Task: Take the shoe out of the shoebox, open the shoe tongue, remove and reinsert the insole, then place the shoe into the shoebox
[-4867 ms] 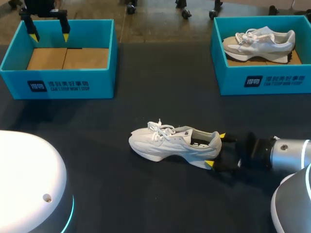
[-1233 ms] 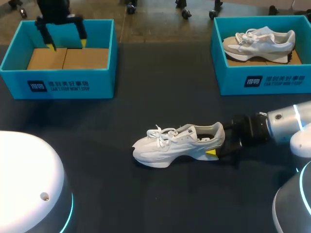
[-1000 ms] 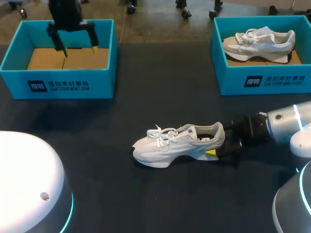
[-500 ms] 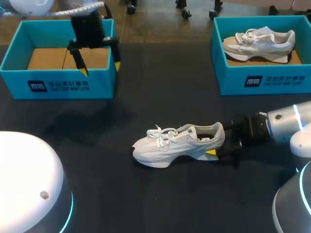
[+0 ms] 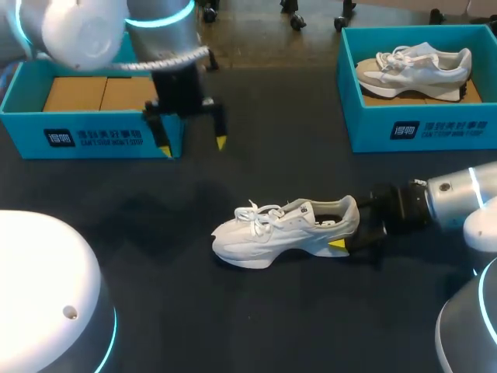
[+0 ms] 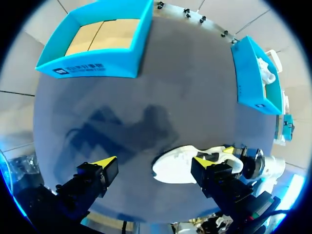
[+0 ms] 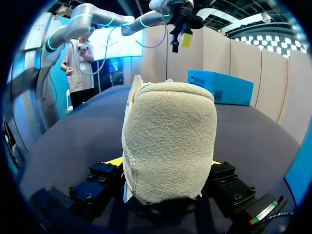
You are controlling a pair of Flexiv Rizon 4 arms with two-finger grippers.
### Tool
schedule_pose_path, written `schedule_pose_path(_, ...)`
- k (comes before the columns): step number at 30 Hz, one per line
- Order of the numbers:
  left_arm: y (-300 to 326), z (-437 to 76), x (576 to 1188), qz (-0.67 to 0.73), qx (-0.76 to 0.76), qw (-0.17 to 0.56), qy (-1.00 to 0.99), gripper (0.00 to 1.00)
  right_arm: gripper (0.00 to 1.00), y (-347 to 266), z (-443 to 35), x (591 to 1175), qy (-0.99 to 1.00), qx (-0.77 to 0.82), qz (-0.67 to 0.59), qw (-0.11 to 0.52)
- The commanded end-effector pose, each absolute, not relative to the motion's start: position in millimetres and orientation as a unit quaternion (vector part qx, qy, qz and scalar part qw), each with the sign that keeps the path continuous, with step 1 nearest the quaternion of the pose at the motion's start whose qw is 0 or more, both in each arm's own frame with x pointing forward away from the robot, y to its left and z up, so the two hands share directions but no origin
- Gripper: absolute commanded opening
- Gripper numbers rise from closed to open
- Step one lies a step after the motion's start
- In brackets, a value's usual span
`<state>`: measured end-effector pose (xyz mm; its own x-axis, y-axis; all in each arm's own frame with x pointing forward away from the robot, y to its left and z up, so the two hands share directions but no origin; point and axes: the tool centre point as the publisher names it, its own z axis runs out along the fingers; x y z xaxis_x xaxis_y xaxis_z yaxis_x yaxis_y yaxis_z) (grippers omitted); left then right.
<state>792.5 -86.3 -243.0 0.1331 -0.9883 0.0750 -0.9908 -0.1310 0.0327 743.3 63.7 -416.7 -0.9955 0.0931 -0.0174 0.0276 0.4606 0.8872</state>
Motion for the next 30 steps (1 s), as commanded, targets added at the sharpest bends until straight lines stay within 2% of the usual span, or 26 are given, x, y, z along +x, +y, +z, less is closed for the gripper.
schedule_pose_path(1, -114, -250, 777, 0.019, 0.747, 0.013, -0.664, 1.00, 0.00, 65, -422, 745, 0.855, 0.036, 0.517, 0.032)
schedule_pose_path(18, -192, -268, 741, -0.005, 0.746, -0.011, -0.665, 1.00, 0.00, 65, -422, 745, 0.855, 0.036, 0.517, 0.032)
schedule_pose_path(30, -198, -272, 735, -0.006, 0.745, -0.022, -0.667, 1.00, 0.00, 65, -422, 745, 0.855, 0.036, 0.517, 0.032)
